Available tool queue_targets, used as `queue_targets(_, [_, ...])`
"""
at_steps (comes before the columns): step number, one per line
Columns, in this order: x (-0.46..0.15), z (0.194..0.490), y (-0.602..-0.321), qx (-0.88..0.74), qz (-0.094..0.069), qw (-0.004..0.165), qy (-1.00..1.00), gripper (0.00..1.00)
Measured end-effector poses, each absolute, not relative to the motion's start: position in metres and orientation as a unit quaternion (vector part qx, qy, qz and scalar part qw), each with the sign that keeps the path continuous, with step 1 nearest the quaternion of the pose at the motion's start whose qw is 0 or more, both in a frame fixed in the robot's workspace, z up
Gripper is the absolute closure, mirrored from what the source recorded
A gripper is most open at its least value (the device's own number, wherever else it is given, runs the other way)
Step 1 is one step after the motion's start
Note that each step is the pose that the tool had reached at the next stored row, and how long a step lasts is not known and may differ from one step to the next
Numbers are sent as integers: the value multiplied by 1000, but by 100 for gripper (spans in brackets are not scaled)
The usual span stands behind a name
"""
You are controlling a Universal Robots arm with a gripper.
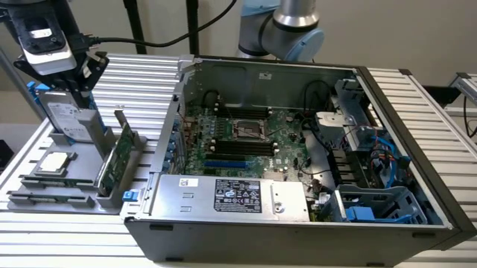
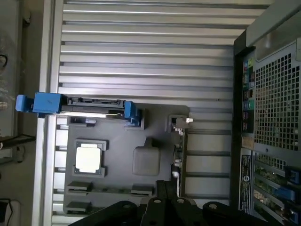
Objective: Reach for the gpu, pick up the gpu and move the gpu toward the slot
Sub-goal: 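Reach for the gpu, then pick up the gpu and move the gpu toward the slot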
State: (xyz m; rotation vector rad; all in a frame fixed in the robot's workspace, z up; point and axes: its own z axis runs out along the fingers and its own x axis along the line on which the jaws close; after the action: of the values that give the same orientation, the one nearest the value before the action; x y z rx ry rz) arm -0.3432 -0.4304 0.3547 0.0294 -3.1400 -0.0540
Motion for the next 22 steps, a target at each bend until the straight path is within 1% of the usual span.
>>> queue_targets(9, [-322,350,-442,9,-14,0,-1000,89])
queue_targets(22, [-321,350,-443,9,-14,2,-1000,89])
